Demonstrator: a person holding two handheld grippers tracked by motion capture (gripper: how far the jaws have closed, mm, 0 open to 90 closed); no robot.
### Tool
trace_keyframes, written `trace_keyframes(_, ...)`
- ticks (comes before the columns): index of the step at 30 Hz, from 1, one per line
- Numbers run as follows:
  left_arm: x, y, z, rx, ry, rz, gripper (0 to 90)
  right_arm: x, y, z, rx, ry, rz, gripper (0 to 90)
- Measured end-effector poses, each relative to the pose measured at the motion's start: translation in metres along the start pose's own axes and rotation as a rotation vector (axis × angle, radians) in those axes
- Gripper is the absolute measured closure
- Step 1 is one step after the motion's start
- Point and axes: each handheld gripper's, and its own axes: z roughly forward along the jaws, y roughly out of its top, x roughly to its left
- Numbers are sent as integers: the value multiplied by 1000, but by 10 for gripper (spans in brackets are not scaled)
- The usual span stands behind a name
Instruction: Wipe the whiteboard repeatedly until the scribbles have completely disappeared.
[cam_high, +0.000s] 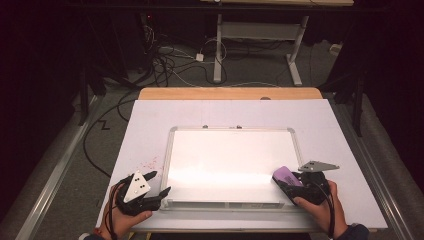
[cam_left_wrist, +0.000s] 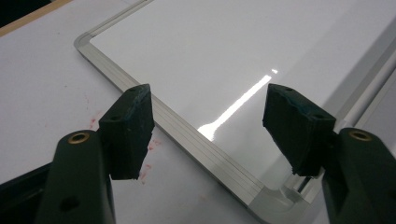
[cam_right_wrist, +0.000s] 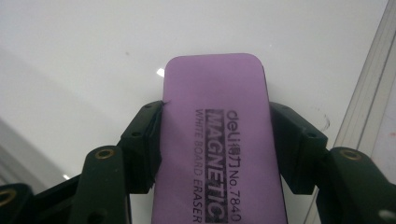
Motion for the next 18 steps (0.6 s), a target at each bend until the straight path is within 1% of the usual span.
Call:
trace_keyframes(3, 0, 0, 0, -2, 0, 1, 325, -3, 0, -1, 10, 23, -9, 415)
trace_keyframes(4, 0, 0, 0, -3, -1, 1, 325, -5, 2, 0, 14, 18, -14, 415)
trace_keyframes(9, 0, 0, 1, -1, -3, 5, 325, -25, 12, 8, 4, -4, 28, 415)
trace_keyframes(10, 0, 1, 1, -1, -3, 4, 325, -28, 14, 10, 2, -9, 29, 415)
trace_keyframes(14, 0, 1, 3, 5, -7, 5, 325, -34, 24, 18, 1, -17, 34, 415)
trace_keyframes(16, -1, 1, 4, 9, -8, 8, 325, -38, 29, 23, 1, -25, 45, 415)
trace_keyframes(18, -2, 1, 4, 11, -9, 15, 325, -39, 32, 25, 3, -30, 48, 415)
